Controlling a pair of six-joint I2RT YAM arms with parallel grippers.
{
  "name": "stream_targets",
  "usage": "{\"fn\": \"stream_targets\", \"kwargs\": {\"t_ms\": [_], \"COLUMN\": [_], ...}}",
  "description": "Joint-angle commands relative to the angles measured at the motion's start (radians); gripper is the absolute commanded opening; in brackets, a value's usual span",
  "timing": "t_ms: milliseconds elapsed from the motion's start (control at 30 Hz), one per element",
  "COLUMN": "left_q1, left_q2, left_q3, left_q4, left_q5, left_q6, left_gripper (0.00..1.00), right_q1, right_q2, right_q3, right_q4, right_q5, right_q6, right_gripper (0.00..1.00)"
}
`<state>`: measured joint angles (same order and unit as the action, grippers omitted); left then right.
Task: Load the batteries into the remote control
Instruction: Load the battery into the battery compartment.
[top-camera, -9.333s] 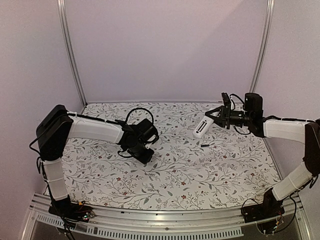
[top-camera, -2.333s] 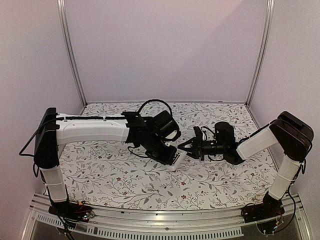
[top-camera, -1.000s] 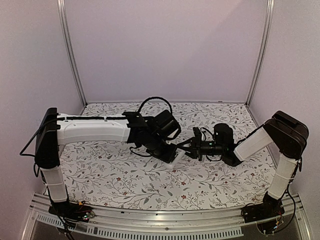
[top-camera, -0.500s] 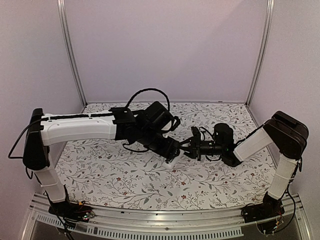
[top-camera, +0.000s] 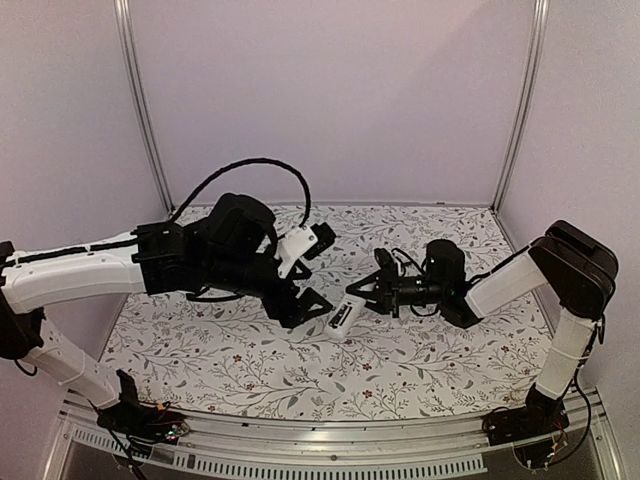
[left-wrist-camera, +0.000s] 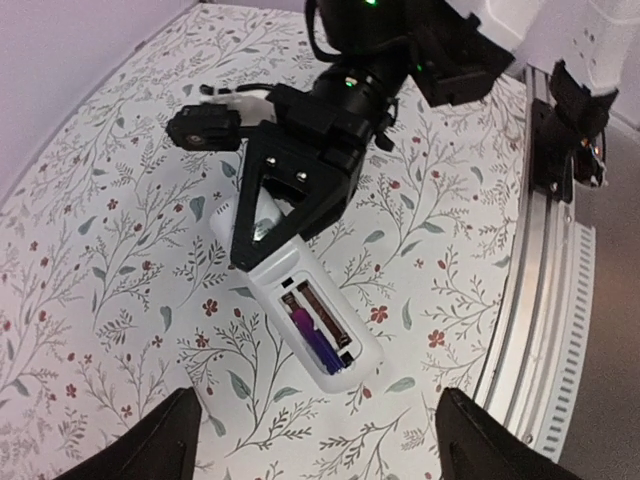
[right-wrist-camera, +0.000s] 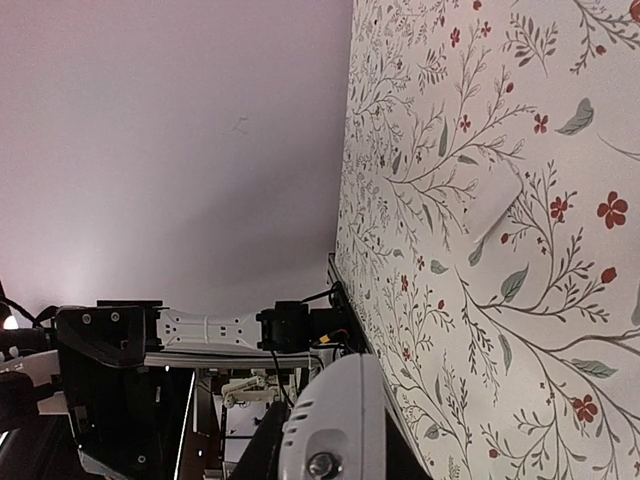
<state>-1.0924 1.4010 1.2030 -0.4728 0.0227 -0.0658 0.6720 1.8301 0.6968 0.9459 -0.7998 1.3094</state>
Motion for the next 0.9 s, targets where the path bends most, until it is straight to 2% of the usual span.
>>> {"fn": "stream_targets", "kwargs": {"t_ms": [0, 167, 333, 600, 867], "left_q1": [-0.023, -0.041, -0.061, -0.075, -0.075], "left_q2": [-0.039, -0.043, 0.007, 0.098, 0.143], "left_q3": [-0.097, -0.143, -0.122, -0.094, -0.072], "left_q4": [0.045, 0.063, 0.076, 0.095, 0.111], "left_q5": [0.114, 0.158, 0.173, 0.172, 0.161], "left_q6": [0.325, 0.497, 0.585, 0.668, 0.691], "left_gripper": [0.77, 0.63, 0.47, 0.34, 0.31], "right_q1": [0.001, 0.002, 0.008, 0.011, 0.016], "right_q2": [-0.030, -0.029, -0.024, -0.023, -0.020], "right_q3": [0.026, 0.027, 0.027, 0.027, 0.021], "right_q4": [-0.029, -0.040, -0.048, -0.052, -0.052], "right_q5": [-0.076, -0.104, -0.123, -0.140, -0.142], "right_q6": [-0.028, -0.024, -0.024, -0.029, -0.035], "right_gripper": [0.00, 0.00, 0.00, 0.00, 0.00]}}
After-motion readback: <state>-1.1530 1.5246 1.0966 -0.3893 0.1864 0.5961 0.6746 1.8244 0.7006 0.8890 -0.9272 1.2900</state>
